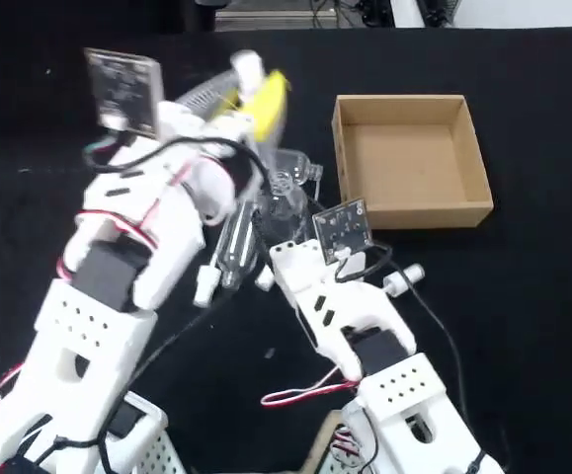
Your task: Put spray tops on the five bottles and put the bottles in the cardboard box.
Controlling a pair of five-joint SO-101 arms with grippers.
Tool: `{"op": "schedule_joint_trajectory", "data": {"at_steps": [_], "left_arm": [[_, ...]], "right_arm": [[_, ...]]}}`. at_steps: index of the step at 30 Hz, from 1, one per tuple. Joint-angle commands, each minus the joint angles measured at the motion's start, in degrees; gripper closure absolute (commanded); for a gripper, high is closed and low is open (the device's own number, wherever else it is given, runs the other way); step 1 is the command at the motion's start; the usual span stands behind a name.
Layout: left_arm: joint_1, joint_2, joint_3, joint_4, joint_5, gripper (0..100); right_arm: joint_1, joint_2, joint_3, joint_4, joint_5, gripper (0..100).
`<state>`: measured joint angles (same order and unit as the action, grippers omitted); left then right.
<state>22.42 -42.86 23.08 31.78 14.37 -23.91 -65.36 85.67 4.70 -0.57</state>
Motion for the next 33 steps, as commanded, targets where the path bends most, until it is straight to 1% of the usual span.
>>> {"op": "schedule_joint_trajectory", "data": {"at_steps": [1, 8, 14, 16, 19, 22, 23, 27, 33], "left_arm": [[2.4, -1.7, -0.2, 0.2, 0.1, 85], [0.5, -1.8, -0.2, 0.2, 0.1, 85], [-3.5, -1.3, -0.1, 0.1, 0.1, 85], [-5.9, -0.9, 0.0, -1.6, 0.1, 85], [-8.3, 1.8, 0.2, -6.2, 0.1, 85], [-8.5, 5.9, -1.1, -6.4, -0.2, 85], [-8.4, 7.1, -1.2, -6.2, -1.4, 85], [-6.2, 9.0, -1.8, -0.2, -6.1, 85], [-2.7, 4.3, -1.4, 6.3, -7.1, 85]], "right_arm": [[1.2, -1.8, -0.5, -1.4, -0.3, 98.8], [1.2, -1.8, -0.5, -1.4, -0.3, 98.8], [1.2, -1.8, -0.5, -1.4, -0.3, 98.8], [1.2, -1.8, -0.5, -1.4, -0.3, 98.8], [1.2, -1.8, -0.5, -1.4, -0.3, 98.8], [1.2, -1.8, -0.5, -1.4, -0.3, 98.8], [1.2, -1.8, -0.5, -1.4, -0.3, 98.8], [1.2, -1.8, -0.5, -1.3, -0.3, 98.8], [1.2, -1.8, -0.5, -1.3, -0.3, 98.8]]}}
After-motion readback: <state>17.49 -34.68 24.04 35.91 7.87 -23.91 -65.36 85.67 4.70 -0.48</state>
